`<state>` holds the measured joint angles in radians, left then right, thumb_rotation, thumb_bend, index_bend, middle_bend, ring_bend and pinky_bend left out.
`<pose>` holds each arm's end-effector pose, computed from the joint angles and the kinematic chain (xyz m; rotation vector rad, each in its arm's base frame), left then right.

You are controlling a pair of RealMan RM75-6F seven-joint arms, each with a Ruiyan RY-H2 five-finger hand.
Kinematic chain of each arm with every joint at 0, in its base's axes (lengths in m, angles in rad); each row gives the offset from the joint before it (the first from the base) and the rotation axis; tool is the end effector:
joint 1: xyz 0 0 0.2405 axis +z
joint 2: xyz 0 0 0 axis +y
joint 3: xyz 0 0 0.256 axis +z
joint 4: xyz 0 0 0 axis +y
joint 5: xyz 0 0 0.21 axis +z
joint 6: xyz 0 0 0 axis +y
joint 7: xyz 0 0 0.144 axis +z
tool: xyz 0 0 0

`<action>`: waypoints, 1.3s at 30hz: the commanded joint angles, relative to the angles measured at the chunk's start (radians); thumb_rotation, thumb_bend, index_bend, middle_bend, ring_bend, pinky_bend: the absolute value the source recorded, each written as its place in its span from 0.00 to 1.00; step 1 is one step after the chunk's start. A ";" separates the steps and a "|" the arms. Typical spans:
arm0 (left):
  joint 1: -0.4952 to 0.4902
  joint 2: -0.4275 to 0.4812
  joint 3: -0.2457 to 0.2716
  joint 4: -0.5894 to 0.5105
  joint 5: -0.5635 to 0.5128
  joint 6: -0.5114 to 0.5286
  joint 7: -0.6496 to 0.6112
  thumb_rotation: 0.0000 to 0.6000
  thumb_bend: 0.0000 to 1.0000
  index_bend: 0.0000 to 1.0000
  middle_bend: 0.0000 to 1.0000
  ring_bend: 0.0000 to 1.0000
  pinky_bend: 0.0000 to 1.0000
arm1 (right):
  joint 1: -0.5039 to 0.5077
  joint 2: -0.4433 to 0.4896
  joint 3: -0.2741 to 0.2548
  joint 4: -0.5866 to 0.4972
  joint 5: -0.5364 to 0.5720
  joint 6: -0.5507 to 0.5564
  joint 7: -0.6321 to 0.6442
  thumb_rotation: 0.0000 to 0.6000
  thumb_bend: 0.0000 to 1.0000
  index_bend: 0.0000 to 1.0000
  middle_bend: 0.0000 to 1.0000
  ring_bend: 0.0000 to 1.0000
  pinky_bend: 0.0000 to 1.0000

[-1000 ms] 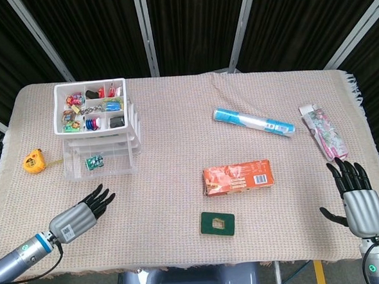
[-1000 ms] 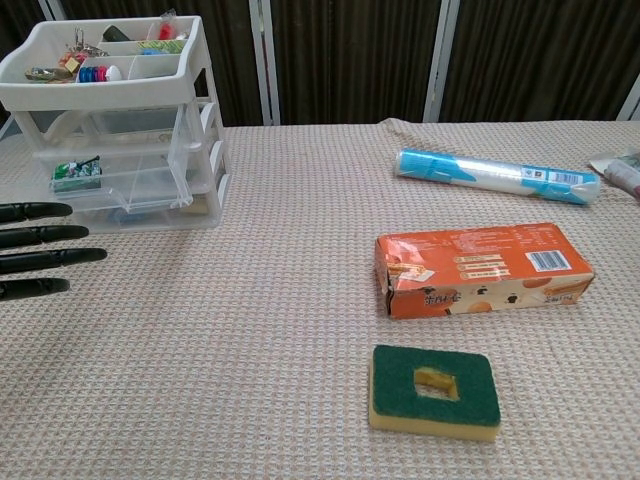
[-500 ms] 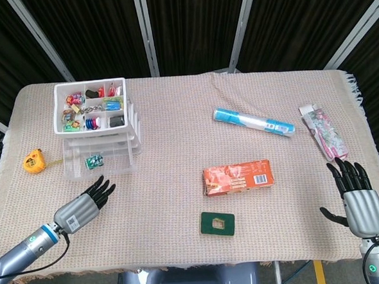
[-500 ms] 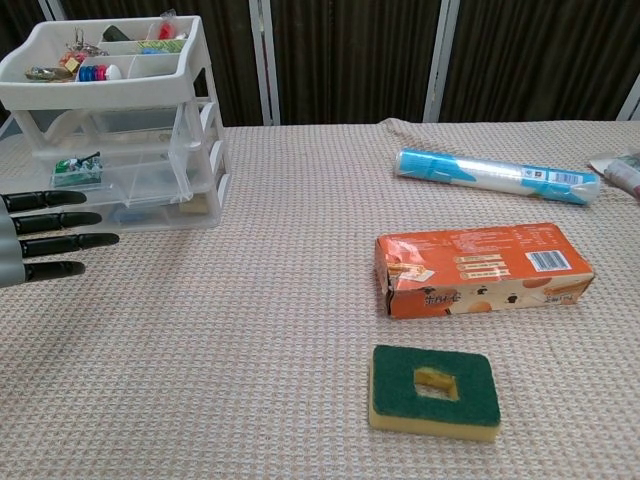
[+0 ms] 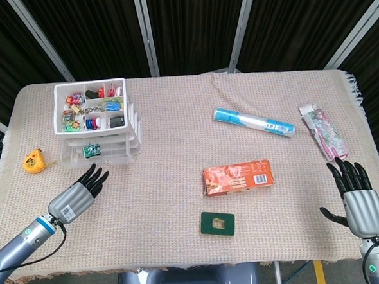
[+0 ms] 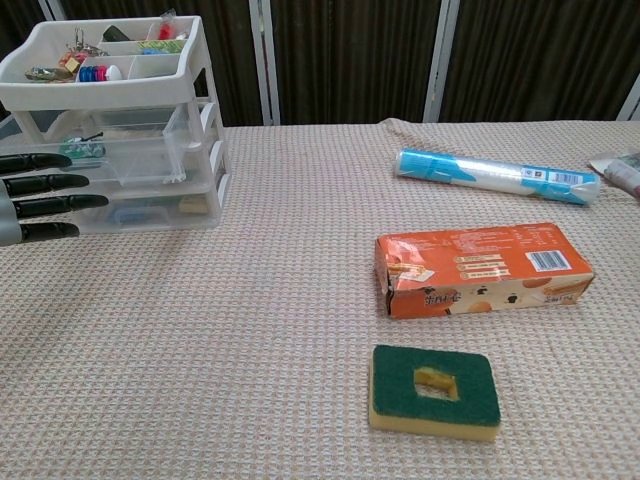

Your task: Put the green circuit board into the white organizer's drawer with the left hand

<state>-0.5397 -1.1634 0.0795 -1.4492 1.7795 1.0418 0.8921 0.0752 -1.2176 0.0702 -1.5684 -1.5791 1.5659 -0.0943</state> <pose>-0.2572 0.2691 0.0769 -2.1763 0.3691 -0.2410 -0.2960 -0.1812 0.1411 1.3933 -0.7740 0.9717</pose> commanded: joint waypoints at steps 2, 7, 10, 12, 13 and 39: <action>-0.002 -0.007 -0.013 0.016 -0.019 -0.008 -0.005 1.00 1.00 0.20 0.00 0.00 0.06 | 0.000 0.000 0.000 0.000 0.000 0.000 -0.001 1.00 0.00 0.08 0.00 0.00 0.00; -0.008 -0.026 -0.036 0.039 -0.063 -0.030 -0.002 1.00 1.00 0.20 0.00 0.00 0.06 | 0.000 0.000 0.000 -0.001 0.001 0.000 -0.001 1.00 0.00 0.08 0.00 0.00 0.00; -0.013 -0.037 -0.050 0.052 -0.087 -0.041 0.004 1.00 1.00 0.20 0.00 0.00 0.06 | 0.000 0.000 0.000 -0.001 0.001 -0.001 0.000 1.00 0.00 0.08 0.00 0.00 0.00; -0.016 -0.049 -0.065 0.058 -0.112 -0.049 0.011 1.00 1.00 0.20 0.00 0.00 0.06 | 0.001 0.000 0.000 -0.001 0.000 -0.002 0.000 1.00 0.00 0.08 0.00 0.00 0.00; -0.017 -0.053 -0.069 0.059 -0.121 -0.052 0.016 1.00 1.00 0.19 0.00 0.00 0.06 | 0.001 0.000 0.000 -0.001 0.000 -0.002 0.001 1.00 0.00 0.08 0.00 0.00 0.00; -0.038 -0.131 -0.144 0.075 -0.357 -0.102 0.126 1.00 1.00 0.16 0.00 0.00 0.06 | 0.001 0.005 -0.001 -0.004 0.005 -0.008 0.004 1.00 0.00 0.08 0.00 0.00 0.00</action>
<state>-0.5798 -1.2982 -0.0667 -1.3700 1.4226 0.9354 1.0215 0.0766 -1.2125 0.0691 -1.5724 -1.5745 1.5574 -0.0898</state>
